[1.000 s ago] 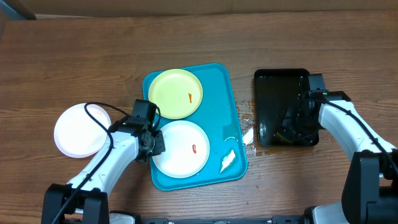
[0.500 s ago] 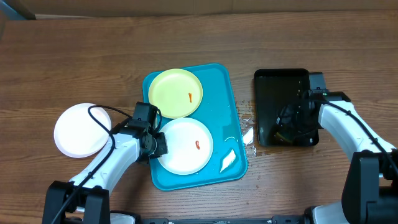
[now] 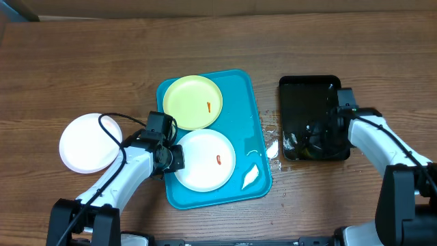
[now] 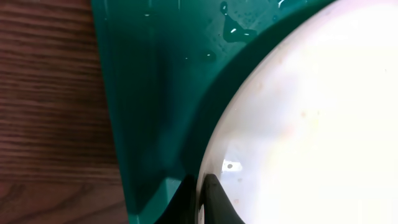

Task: Clean dirty plates on tray and stack at the side
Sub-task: 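Scrub the front white plate with the sponge in the right gripper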

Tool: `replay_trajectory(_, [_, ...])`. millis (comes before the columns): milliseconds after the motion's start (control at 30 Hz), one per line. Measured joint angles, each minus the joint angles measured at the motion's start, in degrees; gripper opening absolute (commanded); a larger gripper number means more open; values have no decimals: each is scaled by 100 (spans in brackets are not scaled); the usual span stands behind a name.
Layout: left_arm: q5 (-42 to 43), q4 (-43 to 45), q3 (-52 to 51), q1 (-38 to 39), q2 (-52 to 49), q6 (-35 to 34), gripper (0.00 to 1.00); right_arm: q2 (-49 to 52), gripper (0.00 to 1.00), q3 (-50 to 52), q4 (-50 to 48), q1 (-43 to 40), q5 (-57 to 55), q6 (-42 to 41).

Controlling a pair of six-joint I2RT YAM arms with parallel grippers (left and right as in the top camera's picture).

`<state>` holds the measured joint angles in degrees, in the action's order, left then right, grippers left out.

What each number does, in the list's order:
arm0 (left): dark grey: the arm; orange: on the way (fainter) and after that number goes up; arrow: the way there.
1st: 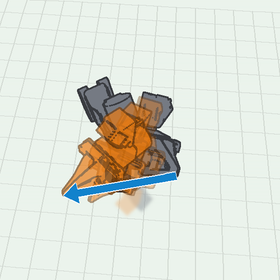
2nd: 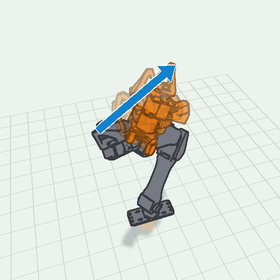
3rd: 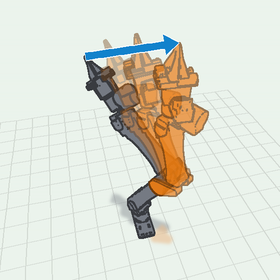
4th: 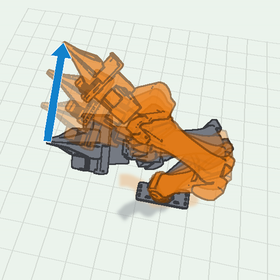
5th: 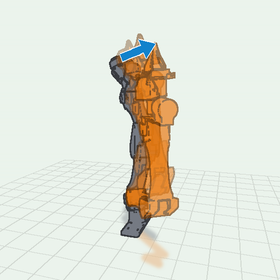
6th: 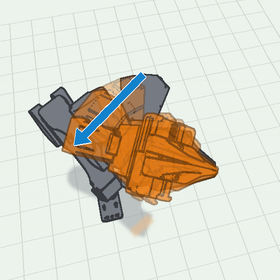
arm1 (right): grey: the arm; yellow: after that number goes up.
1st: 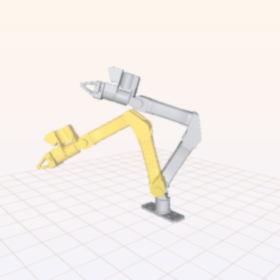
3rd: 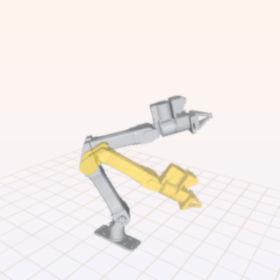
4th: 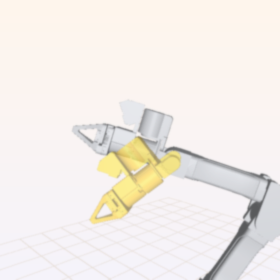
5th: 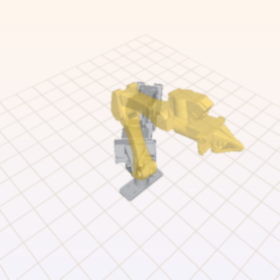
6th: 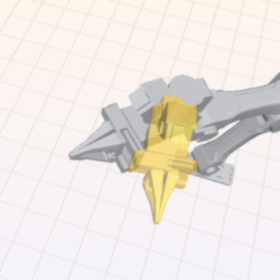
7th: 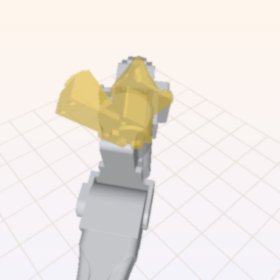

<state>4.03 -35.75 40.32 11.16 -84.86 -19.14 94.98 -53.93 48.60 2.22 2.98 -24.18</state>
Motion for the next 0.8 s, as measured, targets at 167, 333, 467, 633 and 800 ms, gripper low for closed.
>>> replay_trajectory(167, [7,13,0,0,0,74,4,-155,4,-826,682,227,162,330])
replay_trajectory(333, [59,83,-2,0,0,122,4,-461,4,-1344,809,772,785,603])
replay_trajectory(467, [136,157,-2,0,0,136,4,-466,4,-1349,688,1471,1305,522])
replay_trajectory(633, [181,177,-7,2,0,133,4,-461,4,-1346,37,2721,1499,15])
replay_trajectory(800, [199,184,-9,0,0,136,4,-398,4,-1303,-710,3987,1067,-918])
